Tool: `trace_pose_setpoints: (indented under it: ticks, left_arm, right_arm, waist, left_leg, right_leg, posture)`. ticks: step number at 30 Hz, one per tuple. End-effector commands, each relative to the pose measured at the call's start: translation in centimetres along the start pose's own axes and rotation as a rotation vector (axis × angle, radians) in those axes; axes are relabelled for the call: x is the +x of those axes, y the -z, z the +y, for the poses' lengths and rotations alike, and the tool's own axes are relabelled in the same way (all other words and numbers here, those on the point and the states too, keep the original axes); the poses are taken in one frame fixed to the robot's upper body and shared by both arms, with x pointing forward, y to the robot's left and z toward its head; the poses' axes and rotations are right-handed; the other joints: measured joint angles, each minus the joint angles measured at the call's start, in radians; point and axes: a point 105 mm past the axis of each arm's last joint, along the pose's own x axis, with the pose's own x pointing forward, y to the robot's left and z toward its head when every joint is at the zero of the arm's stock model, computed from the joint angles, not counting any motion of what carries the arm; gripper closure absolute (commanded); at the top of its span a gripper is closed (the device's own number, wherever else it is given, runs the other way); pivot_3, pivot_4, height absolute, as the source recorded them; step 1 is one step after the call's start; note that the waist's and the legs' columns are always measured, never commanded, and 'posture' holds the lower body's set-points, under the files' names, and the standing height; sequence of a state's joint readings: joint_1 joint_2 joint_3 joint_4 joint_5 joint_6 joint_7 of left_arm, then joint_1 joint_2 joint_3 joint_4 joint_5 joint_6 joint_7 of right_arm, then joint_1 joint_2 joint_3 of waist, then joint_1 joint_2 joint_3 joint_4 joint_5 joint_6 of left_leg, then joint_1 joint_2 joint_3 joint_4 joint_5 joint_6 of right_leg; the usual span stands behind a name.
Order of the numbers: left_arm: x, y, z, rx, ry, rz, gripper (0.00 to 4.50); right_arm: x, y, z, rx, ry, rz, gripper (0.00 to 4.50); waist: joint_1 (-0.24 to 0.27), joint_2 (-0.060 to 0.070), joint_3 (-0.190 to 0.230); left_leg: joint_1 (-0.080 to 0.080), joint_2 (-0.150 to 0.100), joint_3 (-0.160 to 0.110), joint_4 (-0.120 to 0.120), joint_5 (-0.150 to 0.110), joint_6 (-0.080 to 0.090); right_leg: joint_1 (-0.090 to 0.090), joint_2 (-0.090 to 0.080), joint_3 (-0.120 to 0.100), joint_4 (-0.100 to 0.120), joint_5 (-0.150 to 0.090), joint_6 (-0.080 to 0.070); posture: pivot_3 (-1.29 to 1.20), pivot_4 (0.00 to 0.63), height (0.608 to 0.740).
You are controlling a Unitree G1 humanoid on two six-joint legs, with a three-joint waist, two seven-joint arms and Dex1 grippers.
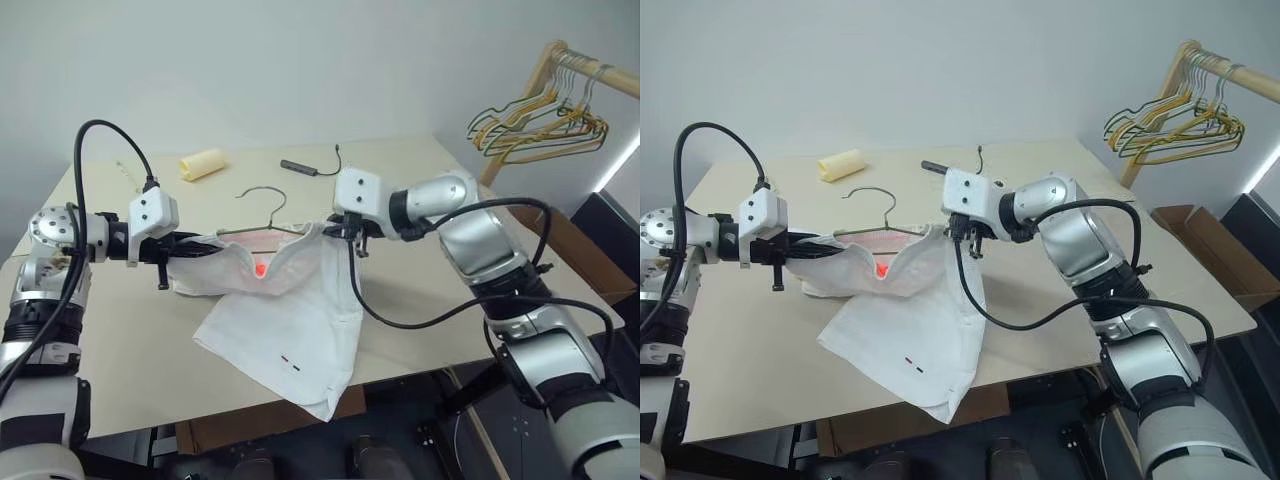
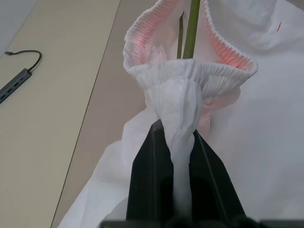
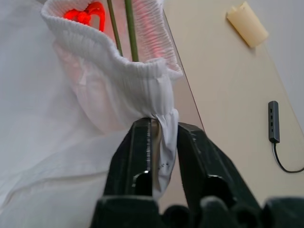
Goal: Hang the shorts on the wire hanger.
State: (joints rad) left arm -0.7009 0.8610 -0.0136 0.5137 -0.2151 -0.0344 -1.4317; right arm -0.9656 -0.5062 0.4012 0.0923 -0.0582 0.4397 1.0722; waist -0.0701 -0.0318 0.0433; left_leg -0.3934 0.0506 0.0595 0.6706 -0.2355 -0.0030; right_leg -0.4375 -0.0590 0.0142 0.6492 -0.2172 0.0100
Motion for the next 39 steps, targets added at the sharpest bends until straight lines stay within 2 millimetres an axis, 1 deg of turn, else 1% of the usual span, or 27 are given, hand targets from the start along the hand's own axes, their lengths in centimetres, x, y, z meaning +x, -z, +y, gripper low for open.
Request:
trace_pose_setpoints:
  ticks: [1,2,7,11,15,20,24,27,31,33,36,39]
  left_arm:
    - [-0.7,-1.7,0.6,0.042,-0.028,-0.056,4.5]
    - [-0.7,-1.8,0.4,0.043,-0.02,-0.058,4.5]
    - [-0.7,-1.7,-0.1,0.037,0.013,-0.062,4.5]
    - [-0.7,-1.8,-0.2,0.034,0.011,-0.065,4.5]
    - [-0.7,-1.9,-0.3,0.03,0.02,-0.077,4.5]
    - [-0.9,-1.8,-0.2,0.028,0.013,-0.067,4.5]
    - [-1.1,-1.9,-0.3,0.029,0.021,-0.073,4.5]
    - [-1.1,-1.9,-0.4,0.028,0.034,-0.072,4.5]
    - [-1.1,-1.9,-0.8,0.023,0.059,-0.072,4.5]
    - [-1.0,-1.9,-1.0,0.022,0.076,-0.064,4.5]
    - [-0.9,-1.8,-1.1,0.025,0.084,-0.056,4.5]
    - [-0.4,-1.6,-0.7,0.063,0.041,-0.057,4.5]
  right_arm:
    - [-0.4,-0.5,-0.5,-0.06,0.018,-0.028,2.14]
    - [-0.4,-0.3,-0.5,-0.061,0.015,-0.03,1.83]
    - [-0.2,0.1,-0.4,-0.033,0.004,-0.059,1.83]
    - [-0.2,0.7,-0.3,0.025,-0.021,-0.073,1.83]
    - [-0.2,0.7,-0.2,0.063,-0.033,-0.11,1.83]
    - [-0.5,1.2,0.1,0.04,-0.026,-0.095,1.83]
    - [-0.4,1.6,0.6,0.064,-0.052,-0.102,1.83]
    - [-0.3,1.2,0.9,0.081,-0.068,-0.135,2.37]
    - [-0.2,0.6,1.0,0.079,-0.084,-0.165,3.77]
    - [-0.2,0.4,1.0,0.075,-0.088,-0.173,4.38]
    - [-0.3,0.0,1.3,0.054,-0.102,-0.186,4.41]
    - [-0.3,0.1,1.7,0.04,-0.115,-0.183,4.41]
  waist:
    - [0.0,0.0,0.0]
    - [-0.001,0.0,0.0]
    - [-0.003,0.0,0.0]
    - [-0.002,0.0,0.0]
    - [-0.002,0.0,0.0]
    - [-0.001,0.0,0.0]
    - [-0.001,0.0,0.0]
    - [-0.003,0.0,0.0]
    - [-0.002,0.0,0.0]
    - [-0.002,0.0,0.0]
    - [0.0,0.0,0.0]
    - [0.0,0.0,0.0]
  left_leg:
    - [0.0,0.0,0.0,0.0,0.0,0.0]
    - [0.0,0.0,0.0,0.0,0.0,0.0]
    - [0.0,0.0,0.0,0.0,0.0,0.0]
    - [0.0,0.0,0.0,0.0,0.0,0.0]
    - [0.0,0.0,0.0,0.0,0.0,0.0]
    - [0.0,0.0,0.0,0.0,0.0,0.0]
    - [0.0,0.0,0.0,0.0,0.0,0.0]
    - [0.0,0.0,0.0,0.0,0.0,0.0]
    - [0.0,0.0,0.0,0.0,0.0,0.0]
    - [0.0,0.0,0.0,0.0,0.0,0.0]
    - [0.0,0.0,0.0,0.0,0.0,0.0]
    - [0.0,0.0,0.0,0.0,0.0,0.0]
  right_leg:
    - [0.0,0.0,0.0,0.0,0.0,0.0]
    - [0.0,0.0,0.0,0.0,0.0,0.0]
    - [0.0,0.0,0.0,0.0,0.0,0.0]
    - [0.0,0.0,0.0,0.0,0.0,0.0]
    - [0.0,0.0,0.0,0.0,0.0,0.0]
    - [0.0,0.0,0.0,0.0,0.0,0.0]
    - [0.0,0.0,0.0,0.0,0.0,0.0]
    - [0.0,0.0,0.0,0.0,0.0,0.0]
    - [0.0,0.0,0.0,0.0,0.0,0.0]
    - [0.0,0.0,0.0,0.0,0.0,0.0]
    - [0.0,0.0,0.0,0.0,0.0,0.0]
    - [0.0,0.0,0.0,0.0,0.0,0.0]
  posture:
    - [-0.04,0.0,0.74]
    - [-0.04,0.0,0.74]
    - [-0.04,0.0,0.74]
    - [-0.03,0.0,0.74]
    - [-0.03,0.0,0.74]
    - [-0.03,0.0,0.74]
    - [-0.03,0.0,0.74]
    - [-0.03,0.0,0.74]
    - [-0.03,0.0,0.74]
    - [-0.03,0.0,0.74]
    - [-0.03,0.0,0.74]
    - [-0.03,0.0,0.74]
